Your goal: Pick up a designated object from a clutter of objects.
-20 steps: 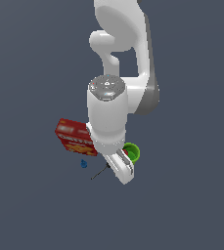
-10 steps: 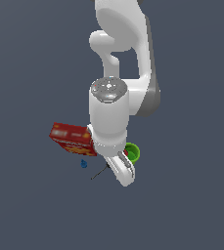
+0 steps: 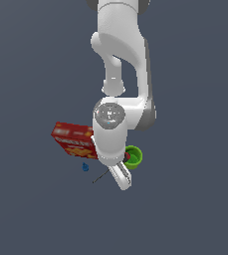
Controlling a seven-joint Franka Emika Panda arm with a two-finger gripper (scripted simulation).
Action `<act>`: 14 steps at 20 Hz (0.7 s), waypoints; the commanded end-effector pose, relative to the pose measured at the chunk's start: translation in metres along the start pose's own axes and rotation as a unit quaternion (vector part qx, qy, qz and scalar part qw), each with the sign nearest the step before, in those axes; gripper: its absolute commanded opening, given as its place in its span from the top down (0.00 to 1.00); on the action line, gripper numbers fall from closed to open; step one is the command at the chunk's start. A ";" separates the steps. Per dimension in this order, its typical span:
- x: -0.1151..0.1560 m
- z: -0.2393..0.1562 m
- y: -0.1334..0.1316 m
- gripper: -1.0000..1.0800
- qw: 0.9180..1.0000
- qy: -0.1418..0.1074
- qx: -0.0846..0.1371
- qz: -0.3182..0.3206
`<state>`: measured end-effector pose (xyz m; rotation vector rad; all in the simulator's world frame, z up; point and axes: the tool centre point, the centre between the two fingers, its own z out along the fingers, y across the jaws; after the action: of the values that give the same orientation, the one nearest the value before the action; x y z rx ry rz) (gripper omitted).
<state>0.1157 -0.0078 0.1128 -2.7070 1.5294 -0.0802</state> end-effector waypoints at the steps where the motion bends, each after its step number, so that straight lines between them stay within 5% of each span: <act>1: -0.002 0.024 0.010 0.04 1.000 -0.007 -0.012 0.003; 9: -0.007 0.053 0.022 0.04 1.000 -0.015 -0.026 0.006; 10: -0.007 0.053 0.022 1.00 1.000 -0.015 -0.026 0.006; 14: -0.007 0.053 0.022 1.00 1.000 -0.015 -0.026 0.006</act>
<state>0.1001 -0.0085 0.0643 -2.7249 1.5494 -0.0114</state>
